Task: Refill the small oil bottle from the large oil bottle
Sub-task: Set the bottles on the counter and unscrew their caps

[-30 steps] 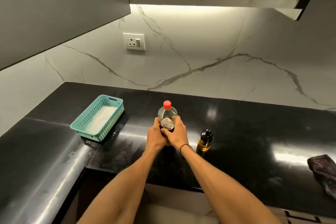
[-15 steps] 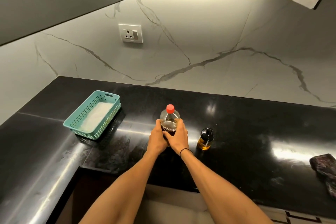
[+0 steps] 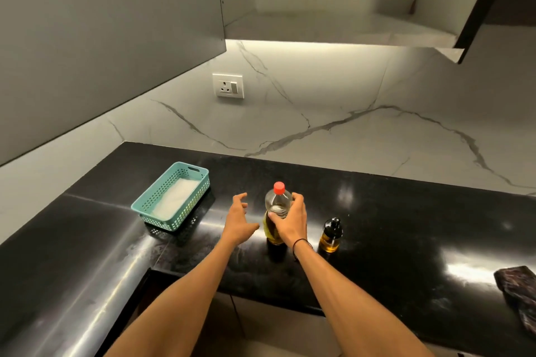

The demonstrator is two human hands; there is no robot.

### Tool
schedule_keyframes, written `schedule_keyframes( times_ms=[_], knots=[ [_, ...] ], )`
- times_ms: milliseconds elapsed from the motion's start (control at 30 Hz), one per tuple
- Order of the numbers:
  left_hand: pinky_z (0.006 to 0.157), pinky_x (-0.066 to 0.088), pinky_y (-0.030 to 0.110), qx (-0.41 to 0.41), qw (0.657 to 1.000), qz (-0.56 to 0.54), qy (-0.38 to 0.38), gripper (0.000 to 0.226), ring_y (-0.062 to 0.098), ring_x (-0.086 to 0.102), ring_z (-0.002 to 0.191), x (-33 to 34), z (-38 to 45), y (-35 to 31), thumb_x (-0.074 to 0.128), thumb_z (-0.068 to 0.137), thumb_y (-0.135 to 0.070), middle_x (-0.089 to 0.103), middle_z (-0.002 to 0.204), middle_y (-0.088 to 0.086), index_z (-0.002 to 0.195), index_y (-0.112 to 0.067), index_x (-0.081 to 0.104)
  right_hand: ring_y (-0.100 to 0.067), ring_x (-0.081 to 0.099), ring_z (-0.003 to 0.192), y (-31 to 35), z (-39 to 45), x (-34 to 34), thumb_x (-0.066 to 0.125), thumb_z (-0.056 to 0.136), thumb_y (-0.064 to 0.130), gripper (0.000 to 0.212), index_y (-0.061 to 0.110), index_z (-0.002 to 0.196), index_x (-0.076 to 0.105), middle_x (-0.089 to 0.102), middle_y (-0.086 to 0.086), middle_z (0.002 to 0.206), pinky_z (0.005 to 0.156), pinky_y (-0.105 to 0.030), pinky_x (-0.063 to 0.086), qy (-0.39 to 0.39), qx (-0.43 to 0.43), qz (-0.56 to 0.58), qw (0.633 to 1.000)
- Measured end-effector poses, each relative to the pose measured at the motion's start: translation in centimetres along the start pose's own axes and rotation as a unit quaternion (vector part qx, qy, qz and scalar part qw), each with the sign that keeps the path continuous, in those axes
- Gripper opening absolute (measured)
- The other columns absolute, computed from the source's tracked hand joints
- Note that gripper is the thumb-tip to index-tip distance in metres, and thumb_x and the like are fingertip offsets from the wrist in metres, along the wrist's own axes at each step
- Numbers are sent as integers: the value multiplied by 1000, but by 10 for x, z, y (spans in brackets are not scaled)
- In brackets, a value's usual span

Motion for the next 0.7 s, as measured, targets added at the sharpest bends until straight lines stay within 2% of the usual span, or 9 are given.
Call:
schedule_keyframes(
  times_ms=[100, 233, 433, 500, 600, 700],
  knots=[
    [94, 51, 30, 18, 1000, 9, -12, 84, 24, 59, 122, -20, -11, -13, 84, 80, -3, 55, 128, 6, 151, -16, 40, -31, 45, 136, 18, -5, -11, 85, 82, 24, 82, 20, 147, 35, 46, -9, 146, 105, -44, 46, -13, -4, -5, 1000],
    [92, 53, 30, 22, 999, -5, -35, 71, 21, 64, 114, -48, -29, -14, 84, 83, -10, 61, 123, 7, 145, -16, 49, -34, 46, 133, 35, -17, -21, 85, 83, 23, 79, 16, 146, 38, 48, -13, 143, 99, -44, 48, -49, -16, -19, 998],
    [85, 58, 31, -21, 997, -50, -62, 55, 23, 70, 100, -93, -63, 32, 82, 86, -8, 67, 111, 7, 134, -16, 56, -36, 49, 125, 53, -37, -13, 82, 85, 19, 66, 14, 139, 45, 51, -15, 134, 87, -42, 48, -76, -14, -38, 996],
    [84, 60, 31, -42, 992, -77, -95, 47, 27, 72, 97, -115, -74, 49, 82, 86, -5, 69, 107, 7, 127, -15, 60, -37, 49, 123, 57, -45, -10, 81, 86, 18, 62, 15, 137, 46, 52, -14, 132, 87, -46, 50, -84, -16, -49, 995],
    [75, 61, 29, -63, 960, -204, -181, 27, 28, 74, 89, -156, -88, 48, 79, 92, -6, 75, 101, 13, 112, -20, 66, -36, 49, 121, 68, -51, -8, 80, 86, 15, 60, 17, 137, 47, 51, -13, 131, 89, -50, 52, -96, -36, -43, 994],
    [75, 64, 32, -52, 887, -398, -227, 22, 25, 76, 90, -197, -99, 11, 72, 101, -17, 77, 111, 21, 121, -10, 66, -34, 53, 117, 94, -58, -9, 80, 86, 16, 58, 16, 135, 49, 54, -11, 127, 90, -52, 54, -115, -93, -29, 989]
  ],
)
Point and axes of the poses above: each hand's wrist, its own z-axis towards the middle knuckle, its own x-axis out of the palm, y = z × x, the point moved 10 cm from there along z, towards the middle knuckle
